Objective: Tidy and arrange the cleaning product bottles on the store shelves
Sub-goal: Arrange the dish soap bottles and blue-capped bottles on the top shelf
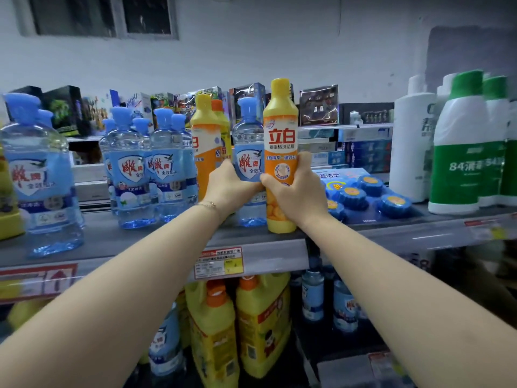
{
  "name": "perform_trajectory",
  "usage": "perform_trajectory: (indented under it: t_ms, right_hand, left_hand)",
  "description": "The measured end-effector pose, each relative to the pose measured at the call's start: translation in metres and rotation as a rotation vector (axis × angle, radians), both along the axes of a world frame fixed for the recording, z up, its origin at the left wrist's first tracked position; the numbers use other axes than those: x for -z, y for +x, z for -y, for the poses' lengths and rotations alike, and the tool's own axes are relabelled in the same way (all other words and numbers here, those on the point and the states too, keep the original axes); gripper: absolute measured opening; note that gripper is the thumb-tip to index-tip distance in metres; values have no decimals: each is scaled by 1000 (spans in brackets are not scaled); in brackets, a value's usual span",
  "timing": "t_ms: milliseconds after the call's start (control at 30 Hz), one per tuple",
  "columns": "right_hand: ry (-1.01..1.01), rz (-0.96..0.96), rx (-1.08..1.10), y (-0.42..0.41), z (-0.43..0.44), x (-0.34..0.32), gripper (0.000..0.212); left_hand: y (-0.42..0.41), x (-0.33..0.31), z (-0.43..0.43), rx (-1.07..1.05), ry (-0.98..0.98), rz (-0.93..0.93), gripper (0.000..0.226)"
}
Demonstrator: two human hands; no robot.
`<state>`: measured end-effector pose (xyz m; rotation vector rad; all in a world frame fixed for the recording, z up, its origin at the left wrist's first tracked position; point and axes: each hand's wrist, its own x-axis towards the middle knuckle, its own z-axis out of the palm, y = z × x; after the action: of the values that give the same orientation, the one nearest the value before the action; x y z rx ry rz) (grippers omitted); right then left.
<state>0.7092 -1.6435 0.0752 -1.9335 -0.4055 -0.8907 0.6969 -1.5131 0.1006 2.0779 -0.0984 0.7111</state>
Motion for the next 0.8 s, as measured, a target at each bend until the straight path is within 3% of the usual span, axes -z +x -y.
perform_trajectory:
  t_ms: [167, 367, 800]
  right_hand:
    - [-37, -25, -53, 0, 6, 5, 52]
    - [-53, -56, -106, -6, 8, 1, 53]
    - [-7, 9, -130, -19, -23, -9, 53]
  left_hand:
    - [-2, 5, 5, 124, -121, -93, 78]
    - [0, 10, 7, 130, -220, -43, 54]
    - [-40, -7, -31, 39, -311, 166, 55]
